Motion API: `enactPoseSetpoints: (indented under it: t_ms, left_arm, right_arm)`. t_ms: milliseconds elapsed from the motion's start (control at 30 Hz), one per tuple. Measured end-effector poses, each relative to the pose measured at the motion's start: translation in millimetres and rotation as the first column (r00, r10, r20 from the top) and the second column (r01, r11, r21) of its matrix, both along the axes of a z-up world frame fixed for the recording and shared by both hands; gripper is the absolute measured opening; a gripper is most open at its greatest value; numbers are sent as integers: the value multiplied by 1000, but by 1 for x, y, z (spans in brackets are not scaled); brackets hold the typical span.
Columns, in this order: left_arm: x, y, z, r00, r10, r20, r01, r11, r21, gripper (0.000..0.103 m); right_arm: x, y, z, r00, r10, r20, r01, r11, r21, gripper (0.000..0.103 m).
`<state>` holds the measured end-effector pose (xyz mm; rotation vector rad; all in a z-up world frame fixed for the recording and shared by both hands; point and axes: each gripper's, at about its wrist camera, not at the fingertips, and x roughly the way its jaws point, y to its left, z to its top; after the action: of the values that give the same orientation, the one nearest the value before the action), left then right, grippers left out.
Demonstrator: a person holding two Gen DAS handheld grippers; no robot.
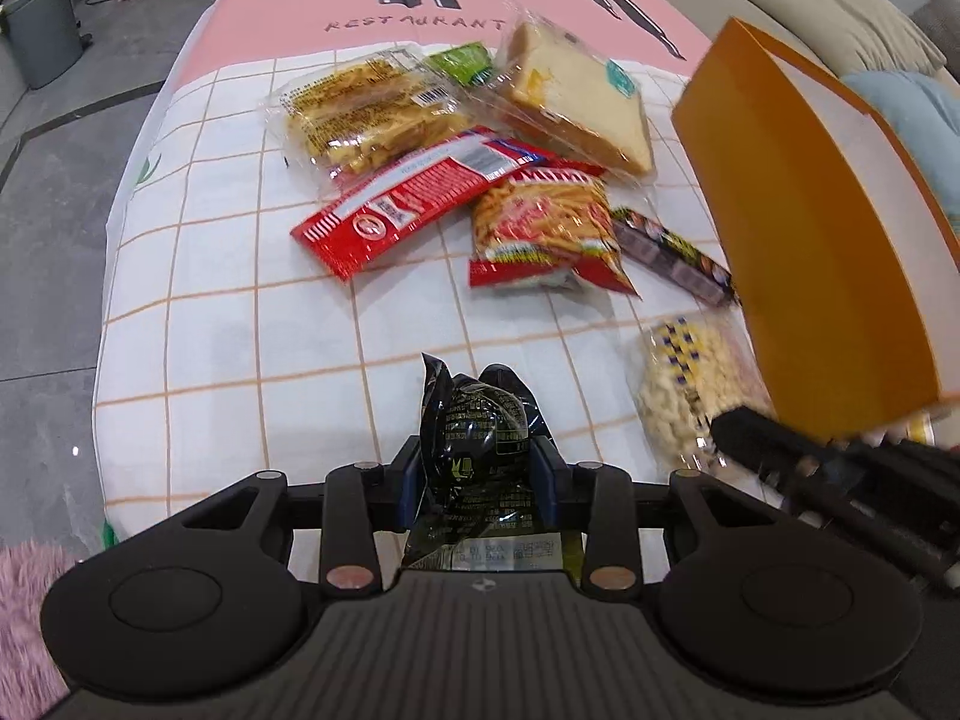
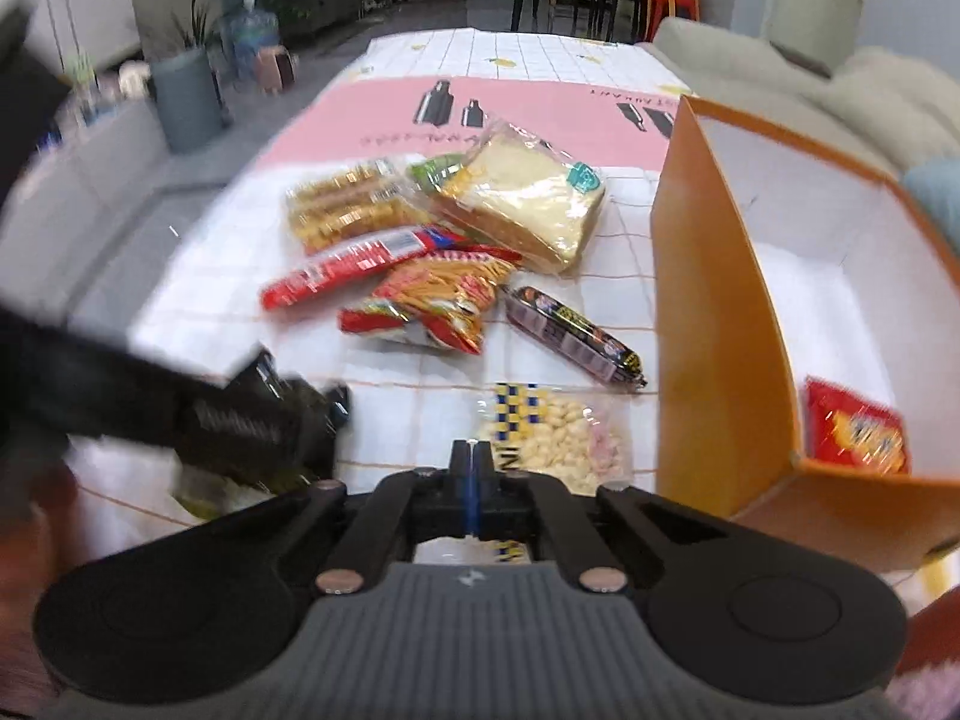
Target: Organize snacks
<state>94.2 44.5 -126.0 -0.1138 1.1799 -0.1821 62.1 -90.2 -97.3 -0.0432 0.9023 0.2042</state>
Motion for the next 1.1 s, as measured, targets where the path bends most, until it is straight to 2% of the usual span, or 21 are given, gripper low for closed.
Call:
enactPoseSetpoints:
  t_ms: [167,300,367,433,500,533,600,700,800,867,967,1100]
  left_arm:
    - [-13,-8,1,999,-23,-23,23,1000,14,41]
    - [-17,-11,3,1000,-16,-17,17,1000,22,41]
    - [-17,-10,4,1000,-3,-11,4,1000,30,41]
    - [-17,-8,4,1000,7,-10,-7,1000,24,41]
    - [-17,-6,3,1000,15,-12,-15,1000,22,41]
    - [-17,-5,3,1000,19,-13,-19,1000,22,41]
    - [-16,-2,2,1000,26,-14,-26,1000,17,41]
    - [-14,-1,1,1000,28,-14,-28,1000,6,41]
    - [-12,0,-1,999,28,-19,-28,1000,0,41]
    - [-10,0,-3,999,27,-24,-27,1000,-4,41]
    - [-8,-2,-5,999,20,-29,-20,1000,-5,41]
    - [-5,-4,-8,999,13,-30,-13,1000,-1,41]
  right_arm:
    - [-9,-10,17,1000,-23,15,21,996,92,0]
    - [-15,-15,14,999,-31,-8,31,998,62,1]
    - [-17,-13,5,999,-17,-28,17,1000,10,12]
    - [-18,-9,-4,999,-13,-34,12,999,-32,37]
    - [-19,-4,-11,1000,-6,-21,5,998,-59,45]
    - [-18,0,-14,1000,-5,-10,4,997,-76,60]
    - [-16,6,-19,1000,-13,21,15,993,-113,79]
    - [-14,12,-26,995,-47,87,62,983,-175,86]
    - [-7,13,-35,993,-79,84,94,978,-187,86]
    - [-1,10,-41,987,-138,76,151,968,-202,84]
    - [8,0,-49,981,-193,22,194,967,-164,84]
    - [14,-2,-56,969,-247,20,247,961,-125,85]
